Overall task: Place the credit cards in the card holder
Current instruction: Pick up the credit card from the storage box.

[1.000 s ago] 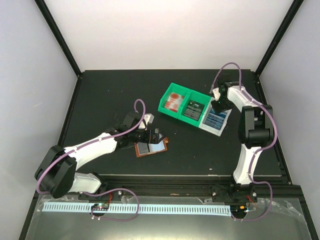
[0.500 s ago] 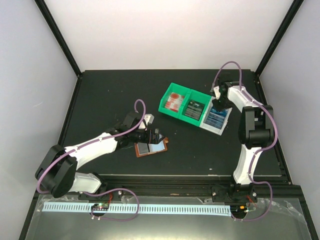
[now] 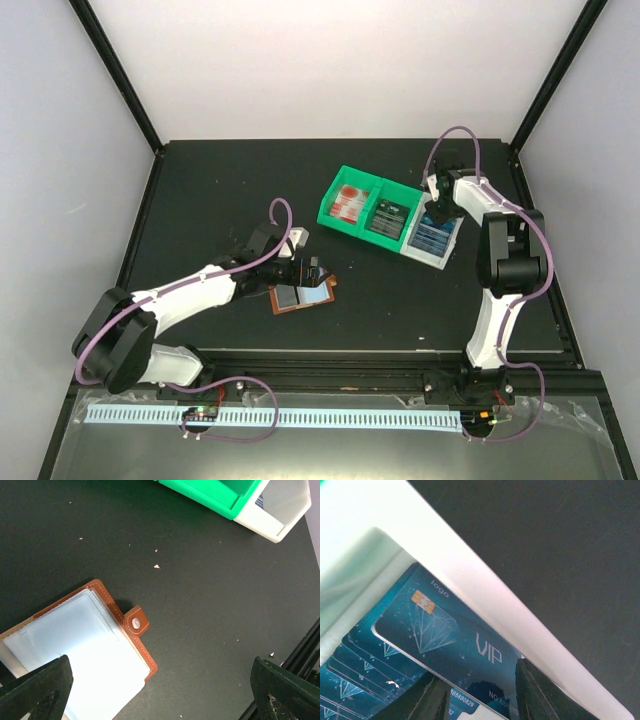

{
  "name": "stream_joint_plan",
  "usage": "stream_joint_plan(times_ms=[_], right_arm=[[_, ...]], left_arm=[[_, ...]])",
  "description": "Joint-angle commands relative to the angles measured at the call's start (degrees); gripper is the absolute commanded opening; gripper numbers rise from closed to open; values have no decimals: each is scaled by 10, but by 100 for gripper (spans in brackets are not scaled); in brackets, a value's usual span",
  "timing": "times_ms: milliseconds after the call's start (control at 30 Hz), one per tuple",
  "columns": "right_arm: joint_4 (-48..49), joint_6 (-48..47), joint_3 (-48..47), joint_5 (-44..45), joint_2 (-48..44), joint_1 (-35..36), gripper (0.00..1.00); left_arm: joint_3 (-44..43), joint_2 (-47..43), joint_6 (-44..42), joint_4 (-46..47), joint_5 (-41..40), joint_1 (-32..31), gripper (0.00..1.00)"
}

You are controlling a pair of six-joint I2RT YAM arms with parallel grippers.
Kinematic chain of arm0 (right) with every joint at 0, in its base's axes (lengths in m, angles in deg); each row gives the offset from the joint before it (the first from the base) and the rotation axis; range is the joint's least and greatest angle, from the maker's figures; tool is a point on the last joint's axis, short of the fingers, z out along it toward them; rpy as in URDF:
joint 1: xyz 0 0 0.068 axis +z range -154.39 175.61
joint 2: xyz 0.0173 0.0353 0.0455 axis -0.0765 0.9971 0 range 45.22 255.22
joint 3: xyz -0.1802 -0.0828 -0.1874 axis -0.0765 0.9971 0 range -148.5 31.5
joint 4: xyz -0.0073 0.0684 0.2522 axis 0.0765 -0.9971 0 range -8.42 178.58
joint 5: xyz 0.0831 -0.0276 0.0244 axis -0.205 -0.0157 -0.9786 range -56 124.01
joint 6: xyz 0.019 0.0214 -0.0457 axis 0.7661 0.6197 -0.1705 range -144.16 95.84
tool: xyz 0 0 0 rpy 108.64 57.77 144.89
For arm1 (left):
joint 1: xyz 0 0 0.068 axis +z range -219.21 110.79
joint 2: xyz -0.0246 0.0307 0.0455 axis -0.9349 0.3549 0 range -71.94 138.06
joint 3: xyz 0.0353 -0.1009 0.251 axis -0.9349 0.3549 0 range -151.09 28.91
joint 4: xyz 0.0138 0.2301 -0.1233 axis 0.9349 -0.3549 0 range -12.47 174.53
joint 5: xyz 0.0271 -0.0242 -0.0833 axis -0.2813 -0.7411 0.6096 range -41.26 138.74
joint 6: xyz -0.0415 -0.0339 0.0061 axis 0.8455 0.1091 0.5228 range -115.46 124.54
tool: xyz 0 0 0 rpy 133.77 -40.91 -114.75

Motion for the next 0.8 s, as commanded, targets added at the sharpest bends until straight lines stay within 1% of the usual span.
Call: stream_joint_plan(times_ms=[0,167,300,367,467,533,667,767], right_arm=[[41,-25,2,-5,-4,7,39],[41,-32,-3,-5,12,10,39],[30,-21,-12,-31,14,12,29],[24,-17,-15,-62,8,14,21],[16,-15,-12,-90,-5,22,12],[11,-9,-10,-94,-10,30,8],[-6,5,-14,-92,-15,44,4],[-12,18,-13,-68,-22,47,2]], left_arm=[[-5,7,4,18,12,3,99],[-6,6,3,21,19,3,99],[-12,8,0,30,36,3,99],[-16,12,3,32,37,3,99],[-26,21,11,41,40,3,99],[-32,31,17,53,45,3,99],[-51,59,40,84,56,-1,99],[-77,88,57,98,48,-9,99]])
